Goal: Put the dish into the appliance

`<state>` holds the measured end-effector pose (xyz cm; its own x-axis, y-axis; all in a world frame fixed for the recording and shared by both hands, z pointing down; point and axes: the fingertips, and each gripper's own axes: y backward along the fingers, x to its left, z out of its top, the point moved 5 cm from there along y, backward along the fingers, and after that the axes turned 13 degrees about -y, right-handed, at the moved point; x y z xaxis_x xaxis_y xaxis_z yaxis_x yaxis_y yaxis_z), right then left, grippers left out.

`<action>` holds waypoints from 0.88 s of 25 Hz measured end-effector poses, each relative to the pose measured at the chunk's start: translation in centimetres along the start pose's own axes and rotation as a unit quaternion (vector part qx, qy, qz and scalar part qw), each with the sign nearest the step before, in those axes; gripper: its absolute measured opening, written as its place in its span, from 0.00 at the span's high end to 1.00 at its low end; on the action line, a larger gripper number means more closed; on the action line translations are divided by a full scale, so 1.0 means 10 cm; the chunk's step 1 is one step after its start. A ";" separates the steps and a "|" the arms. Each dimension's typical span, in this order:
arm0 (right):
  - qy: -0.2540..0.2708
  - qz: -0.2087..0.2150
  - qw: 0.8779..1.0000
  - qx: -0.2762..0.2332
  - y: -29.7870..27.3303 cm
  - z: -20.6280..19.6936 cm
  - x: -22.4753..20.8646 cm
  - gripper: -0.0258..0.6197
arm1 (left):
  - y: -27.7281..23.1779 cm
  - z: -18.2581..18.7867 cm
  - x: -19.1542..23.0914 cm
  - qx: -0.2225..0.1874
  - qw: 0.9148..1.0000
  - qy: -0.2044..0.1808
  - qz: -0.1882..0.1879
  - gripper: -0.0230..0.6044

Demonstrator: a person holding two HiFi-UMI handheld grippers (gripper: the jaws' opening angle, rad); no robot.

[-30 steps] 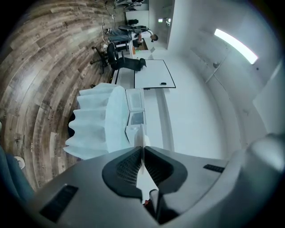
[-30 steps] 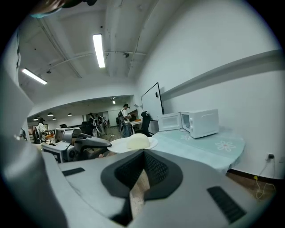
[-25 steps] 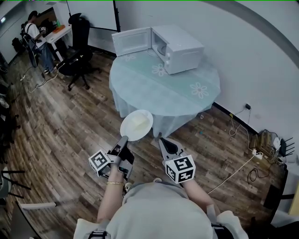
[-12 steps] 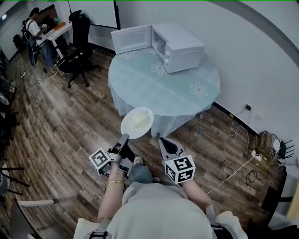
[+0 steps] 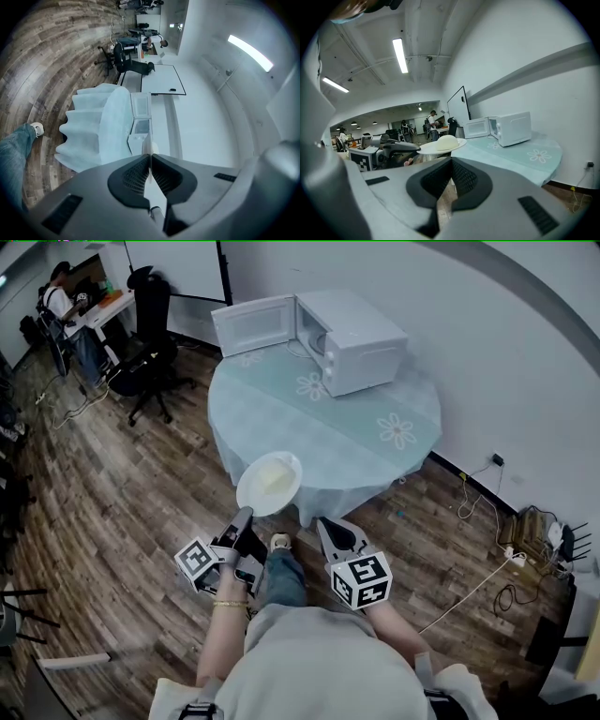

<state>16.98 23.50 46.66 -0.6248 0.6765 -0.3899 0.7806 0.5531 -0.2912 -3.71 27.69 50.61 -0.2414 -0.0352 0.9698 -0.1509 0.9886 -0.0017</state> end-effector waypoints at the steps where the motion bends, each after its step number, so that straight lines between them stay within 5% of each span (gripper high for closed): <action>1: 0.000 -0.001 1.000 -0.001 -0.07 0.04 -0.04 0.95 | -0.08 0.04 0.02 0.000 1.000 0.000 0.001 0.91; 22: -0.007 -0.032 0.999 -0.014 -1.89 1.12 -0.77 0.95 | -1.96 1.30 0.26 0.040 0.999 -0.008 -0.006 0.91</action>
<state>7.19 2.40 45.41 -0.6735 0.6320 -0.3834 0.7375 0.6093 -0.2912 -13.82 6.28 50.02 -0.2545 -0.0506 0.9658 -0.2308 0.9730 -0.0098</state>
